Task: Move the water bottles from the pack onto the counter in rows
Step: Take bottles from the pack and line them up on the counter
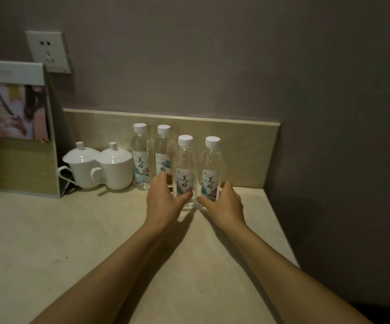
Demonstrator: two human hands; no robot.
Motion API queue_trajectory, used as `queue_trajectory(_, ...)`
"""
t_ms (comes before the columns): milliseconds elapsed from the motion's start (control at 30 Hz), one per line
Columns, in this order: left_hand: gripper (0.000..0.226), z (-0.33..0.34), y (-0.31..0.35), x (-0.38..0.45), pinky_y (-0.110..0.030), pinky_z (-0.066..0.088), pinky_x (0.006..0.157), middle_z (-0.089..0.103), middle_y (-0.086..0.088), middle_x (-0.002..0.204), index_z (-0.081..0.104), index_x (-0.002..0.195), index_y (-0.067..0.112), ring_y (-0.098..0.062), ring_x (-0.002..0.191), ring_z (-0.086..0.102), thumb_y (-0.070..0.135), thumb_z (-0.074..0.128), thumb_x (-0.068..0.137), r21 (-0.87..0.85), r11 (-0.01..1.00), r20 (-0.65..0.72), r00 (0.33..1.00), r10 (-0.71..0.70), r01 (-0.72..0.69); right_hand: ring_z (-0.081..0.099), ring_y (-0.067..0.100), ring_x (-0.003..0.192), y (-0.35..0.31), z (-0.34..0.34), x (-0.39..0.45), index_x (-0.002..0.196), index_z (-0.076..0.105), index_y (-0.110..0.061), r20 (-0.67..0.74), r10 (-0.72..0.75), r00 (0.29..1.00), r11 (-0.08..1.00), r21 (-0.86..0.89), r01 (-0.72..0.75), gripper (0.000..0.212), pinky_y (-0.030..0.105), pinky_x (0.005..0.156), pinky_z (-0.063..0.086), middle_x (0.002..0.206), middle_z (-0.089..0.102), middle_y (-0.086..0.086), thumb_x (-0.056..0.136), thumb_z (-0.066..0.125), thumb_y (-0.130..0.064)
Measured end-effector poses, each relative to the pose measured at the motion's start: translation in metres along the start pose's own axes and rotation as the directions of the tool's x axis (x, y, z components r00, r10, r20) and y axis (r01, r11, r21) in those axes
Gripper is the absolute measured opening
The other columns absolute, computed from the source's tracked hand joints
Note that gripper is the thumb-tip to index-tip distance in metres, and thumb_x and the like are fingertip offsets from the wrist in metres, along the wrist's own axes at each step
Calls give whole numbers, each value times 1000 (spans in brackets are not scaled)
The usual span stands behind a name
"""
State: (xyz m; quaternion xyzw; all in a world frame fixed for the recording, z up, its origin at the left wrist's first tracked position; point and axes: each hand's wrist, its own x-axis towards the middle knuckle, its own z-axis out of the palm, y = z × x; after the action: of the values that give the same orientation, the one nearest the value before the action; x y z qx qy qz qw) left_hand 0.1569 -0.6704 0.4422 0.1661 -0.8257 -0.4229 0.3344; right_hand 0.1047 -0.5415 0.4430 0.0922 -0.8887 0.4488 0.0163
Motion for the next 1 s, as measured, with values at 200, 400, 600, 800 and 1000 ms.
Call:
queue_trajectory(200, 44, 5, -11, 18, -26, 40, 72, 57, -4, 100, 57, 106, 14, -16, 87, 51, 28, 83, 74, 101, 994, -35, 999, 35, -31, 60, 28, 113, -11, 11, 9, 112, 39, -22, -36, 26, 999, 999, -24, -27, 50, 50, 89, 53, 127, 57, 5, 80, 74, -40)
queue_trajectory(400, 43, 11, -13, 22, -27, 52, 79, 58, 0, 106, 52, 109, 16, -15, 96, 57, 25, 80, 78, 22, 1000, -42, 999, 15, -14, 59, 28, 113, -16, 15, 15, 114, 43, -21, -60, 30, 998, 999, -16, -31, 48, 50, 91, 52, 126, 58, 4, 82, 74, -38)
queue_trajectory(600, 44, 13, -20, 22, -24, 51, 77, 57, 0, 105, 50, 109, 15, -14, 95, 57, 27, 80, 79, 33, 998, -52, 997, 49, -47, 61, 24, 110, -9, 20, 18, 112, 45, -24, -67, 5, 998, 1000, 27, -3, 46, 49, 88, 55, 124, 59, 2, 80, 75, -36)
queue_trajectory(800, 39, 16, -18, 24, -27, 52, 79, 55, -1, 106, 51, 110, 14, -16, 96, 55, 30, 75, 83, 94, 994, -51, 997, 64, -59, 61, 24, 111, -6, 20, 26, 112, 46, -23, -59, -16, 998, 1000, 6, 16, 46, 49, 88, 55, 123, 61, 2, 80, 75, -36)
queue_trajectory(1000, 40, 19, -17, 26, -25, 52, 80, 57, 0, 105, 49, 109, 15, -15, 96, 57, 28, 76, 82, 47, 998, -73, 997, 31, -28, 61, 24, 110, -4, 22, 33, 113, 46, -24, -64, -27, 998, 1000, 7, 27, 48, 49, 86, 55, 122, 61, 2, 78, 75, -40)
